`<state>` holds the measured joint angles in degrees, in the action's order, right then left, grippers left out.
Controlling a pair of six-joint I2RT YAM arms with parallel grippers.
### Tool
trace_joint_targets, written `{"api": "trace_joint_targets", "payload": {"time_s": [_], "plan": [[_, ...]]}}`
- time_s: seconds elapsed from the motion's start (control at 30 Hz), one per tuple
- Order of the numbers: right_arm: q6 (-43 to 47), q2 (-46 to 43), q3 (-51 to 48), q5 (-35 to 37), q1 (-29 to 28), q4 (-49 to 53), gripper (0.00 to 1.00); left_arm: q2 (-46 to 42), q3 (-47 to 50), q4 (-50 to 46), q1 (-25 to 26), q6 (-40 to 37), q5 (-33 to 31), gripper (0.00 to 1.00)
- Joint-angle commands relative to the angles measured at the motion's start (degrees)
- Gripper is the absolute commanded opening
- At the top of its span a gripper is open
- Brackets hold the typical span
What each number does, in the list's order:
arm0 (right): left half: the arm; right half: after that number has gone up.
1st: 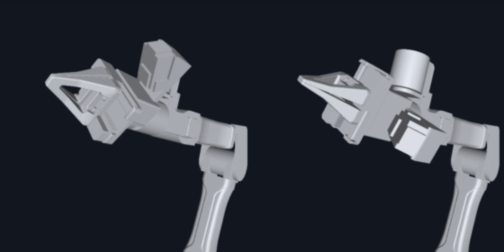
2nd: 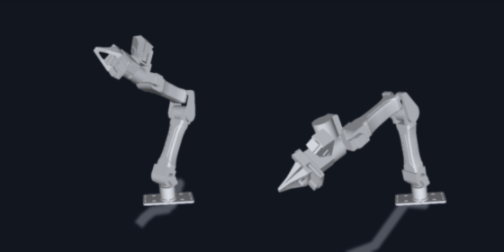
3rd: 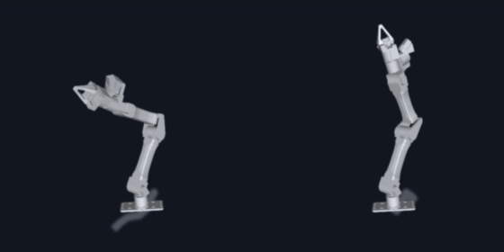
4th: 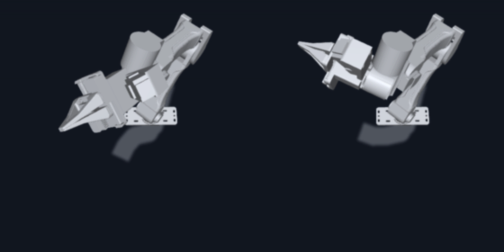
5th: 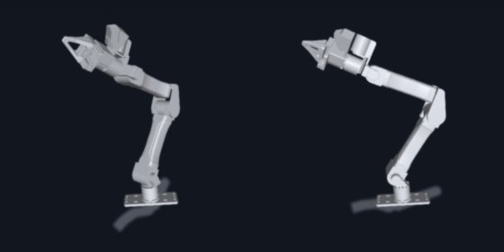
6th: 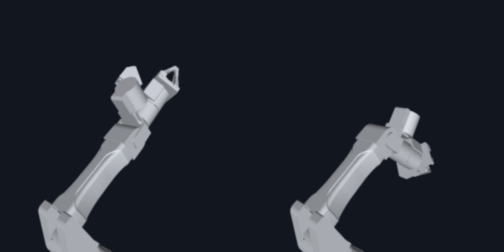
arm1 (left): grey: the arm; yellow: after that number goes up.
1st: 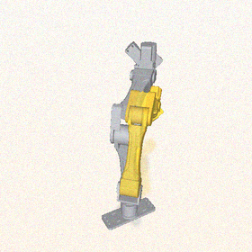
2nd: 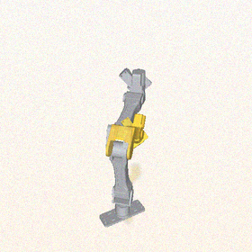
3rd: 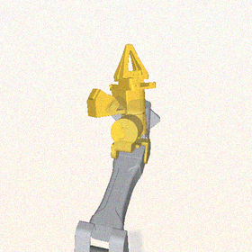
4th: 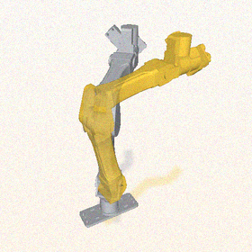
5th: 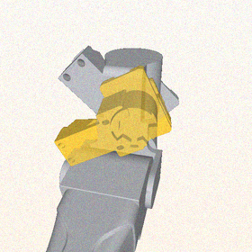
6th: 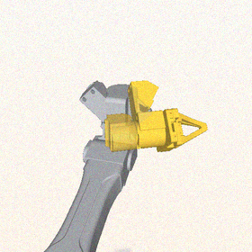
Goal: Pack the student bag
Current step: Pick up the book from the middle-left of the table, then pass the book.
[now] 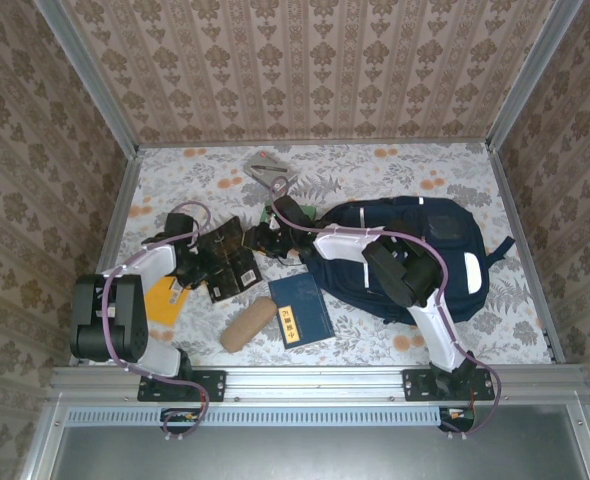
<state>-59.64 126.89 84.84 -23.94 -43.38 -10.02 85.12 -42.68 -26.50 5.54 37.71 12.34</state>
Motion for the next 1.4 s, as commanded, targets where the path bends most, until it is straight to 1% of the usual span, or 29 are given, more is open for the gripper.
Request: {"api": "trace_joint_targets", "payload": {"time_s": [0.0, 0.17, 0.27, 0.33, 0.43, 0.47, 0.53, 0.6, 0.67, 0.73, 0.77, 0.93, 1.0, 1.13, 1.2, 1.3, 1.37], "plan": [[2.6, 3.2, 3.0, -13.1, -4.3, 2.1, 0.38, 0.9, -0.7, 0.9, 1.0, -0.9, 4.2, 0.46], [2.2, 5.7, 5.3, -18.6, -5.2, -2.1, 0.37, 1.3, -0.7, 1.6, 1.0, -1.0, 5.0, 0.46], [3.1, 6.9, 7.1, -20.4, -5.5, -1.0, 0.37, 1.5, -0.9, 1.5, 0.9, -1.2, 5.1, 0.45], [4.6, 6.5, 7.1, -19.0, -5.4, 2.1, 0.37, 1.6, -1.3, 0.8, 1.0, -1.5, 4.9, 0.44], [7.4, 4.2, 4.6, -13.4, -4.9, 6.4, 0.41, 1.0, -1.9, -0.4, 1.0, -1.9, 4.1, 0.44], [7.7, 3.2, 3.2, -12.0, -4.4, 6.5, 0.39, 0.6, -2.1, -0.8, 1.0, -2.2, 3.7, 0.44], [7.1, 1.9, 0.6, -12.1, -3.6, 3.9, 0.31, -0.1, -2.3, -1.2, 1.0, -2.5, 3.2, 0.44], [6.6, 1.2, -0.7, -12.1, -3.0, 2.7, 0.27, -0.1, -2.6, -1.5, 1.0, -2.8, 3.2, 0.44], [6.3, 0.3, -1.3, -11.9, -2.5, 2.0, 0.13, -0.1, -3.0, -1.8, 1.0, -2.9, 3.6, 0.44], [5.7, -0.7, -1.5, -11.9, -2.2, 0.9, 0.02, -0.7, -3.3, -2.2, 1.0, -2.8, 4.0, 0.45], [5.7, -1.3, -1.4, -11.8, -2.0, 1.1, 0.0, -1.4, -3.8, -2.8, 1.0, -2.7, 4.1, 0.46], [4.9, -6.5, -3.0, -11.7, 0.3, 0.4, 0.0, -7.5, -7.1, -5.5, 0.9, -2.3, 5.3, 0.57], [4.4, -9.4, -4.3, -12.4, 1.7, -0.4, 0.0, -10.3, -8.0, -5.1, 0.2, -1.8, 7.5, 0.62], [3.9, -15.3, -6.1, -13.9, 4.9, -0.6, 0.0, -14.8, -7.8, -0.4, -2.1, 1.4, 14.8, 0.72], [2.6, -17.8, -6.9, -15.7, 6.5, -1.8, 0.0, -16.2, -6.7, 3.9, -3.5, 4.0, 19.1, 0.74], [-0.4, -20.9, -8.5, -19.0, 8.7, -6.4, 0.0, -16.8, -5.0, 12.7, -4.7, 10.1, 27.0, 0.78], [-2.9, -22.7, -9.1, -20.9, 9.8, -9.6, 0.0, -16.7, -4.7, 18.1, -4.7, 13.9, 30.0, 0.79]]}}
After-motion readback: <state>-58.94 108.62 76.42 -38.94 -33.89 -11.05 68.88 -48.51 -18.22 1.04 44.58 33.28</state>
